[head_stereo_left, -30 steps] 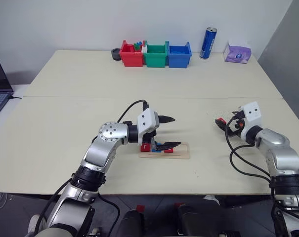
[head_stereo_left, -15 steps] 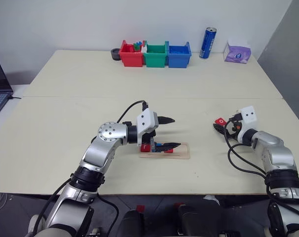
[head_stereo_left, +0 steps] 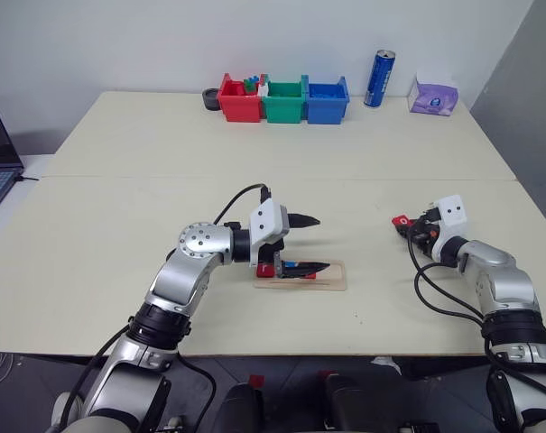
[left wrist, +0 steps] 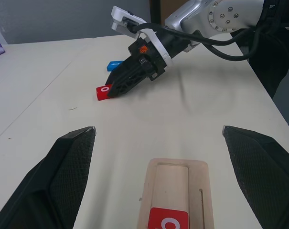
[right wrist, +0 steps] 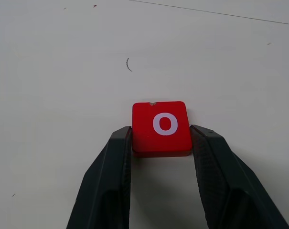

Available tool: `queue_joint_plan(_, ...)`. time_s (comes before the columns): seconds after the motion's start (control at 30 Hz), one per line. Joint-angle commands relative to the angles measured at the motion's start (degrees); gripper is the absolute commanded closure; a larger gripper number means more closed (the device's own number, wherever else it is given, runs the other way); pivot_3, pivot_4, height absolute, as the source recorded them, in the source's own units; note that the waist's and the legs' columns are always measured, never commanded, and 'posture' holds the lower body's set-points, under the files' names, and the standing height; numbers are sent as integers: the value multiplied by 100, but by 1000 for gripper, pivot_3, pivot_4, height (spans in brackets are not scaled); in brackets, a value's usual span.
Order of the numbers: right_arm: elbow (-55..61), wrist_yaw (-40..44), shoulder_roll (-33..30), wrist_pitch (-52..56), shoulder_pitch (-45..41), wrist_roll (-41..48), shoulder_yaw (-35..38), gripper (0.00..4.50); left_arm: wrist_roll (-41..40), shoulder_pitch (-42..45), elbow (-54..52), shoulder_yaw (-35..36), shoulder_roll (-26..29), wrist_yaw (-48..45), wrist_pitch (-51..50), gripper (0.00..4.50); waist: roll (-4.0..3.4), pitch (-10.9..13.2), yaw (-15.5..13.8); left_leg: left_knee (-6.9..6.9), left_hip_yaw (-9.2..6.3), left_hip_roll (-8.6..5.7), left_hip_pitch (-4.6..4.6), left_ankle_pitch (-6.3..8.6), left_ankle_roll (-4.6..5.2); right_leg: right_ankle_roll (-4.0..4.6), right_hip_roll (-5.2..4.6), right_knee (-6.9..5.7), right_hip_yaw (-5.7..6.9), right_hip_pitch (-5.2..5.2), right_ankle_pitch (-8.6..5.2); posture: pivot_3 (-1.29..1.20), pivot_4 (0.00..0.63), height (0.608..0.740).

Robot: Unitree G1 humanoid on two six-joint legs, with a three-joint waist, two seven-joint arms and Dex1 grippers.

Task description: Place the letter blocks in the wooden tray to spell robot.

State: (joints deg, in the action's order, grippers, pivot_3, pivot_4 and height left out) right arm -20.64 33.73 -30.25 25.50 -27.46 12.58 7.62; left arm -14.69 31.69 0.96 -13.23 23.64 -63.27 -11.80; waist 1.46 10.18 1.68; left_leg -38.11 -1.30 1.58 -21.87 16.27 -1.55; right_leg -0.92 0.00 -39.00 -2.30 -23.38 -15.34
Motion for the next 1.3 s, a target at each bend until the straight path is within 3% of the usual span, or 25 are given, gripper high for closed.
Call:
queue_joint_plan(0.03,547,-52,-47,139,121,42,43,3062,-36,102,-62,51,22,-41,123,0,0,0,-1,0,0,0,0,0,0,0,0,0,0,0,0,0,150,740)
queue_joint_plan(0.2,2528,-616,81,1426,847,195,123,3062,-135,-156,-322,81,297,-310,106,0,-7,-3,9,4,-6,3,-3,0,0,0,1,0,0,-3,0,0,150,740)
queue_joint_plan(0.43,5797,-2458,1560,4089,2129,111,-256,3062,-225,-400,-506,94,656,-634,161,0,-11,-6,-4,6,-15,8,-5,-1,-1,1,3,-6,6,-8,-2,0,150,740)
queue_joint_plan(0.6,6415,-3474,2348,4768,2385,-394,-502,3062,-230,-346,-505,95,643,-616,120,0,-10,-7,0,0,-8,1,-3,-1,-2,-21,0,-2,0,-4,-12,0,150,740)
queue_joint_plan(0.83,6884,-3752,2793,5306,2501,-486,-641,3062,-193,-377,-478,109,700,-624,149,0,-10,-8,0,3,-14,2,-4,-1,-2,-21,2,1,7,-5,-13,0,150,740)
queue_joint_plan(1.1,7243,-3422,3039,5757,1838,-279,-237,230,-103,-263,-295,88,668,-586,212,0,-10,-7,12,4,-11,3,-3,-1,-1,-24,5,1,4,-7,-14,0,150,740)
queue_joint_plan(1.13,7321,-3399,3041,5843,1685,-284,-177,18,-102,-256,-288,89,666,-586,214,0,-11,-7,13,4,-12,3,-3,-1,-1,-25,5,1,5,-7,-15,0,150,740)
queue_joint_plan(1.3,7107,-2787,2446,5123,838,-70,152,18,-155,-269,-321,81,680,-677,221,0,-11,-7,15,5,-10,2,-5,-1,-1,-19,6,2,4,-10,-11,0,150,740)
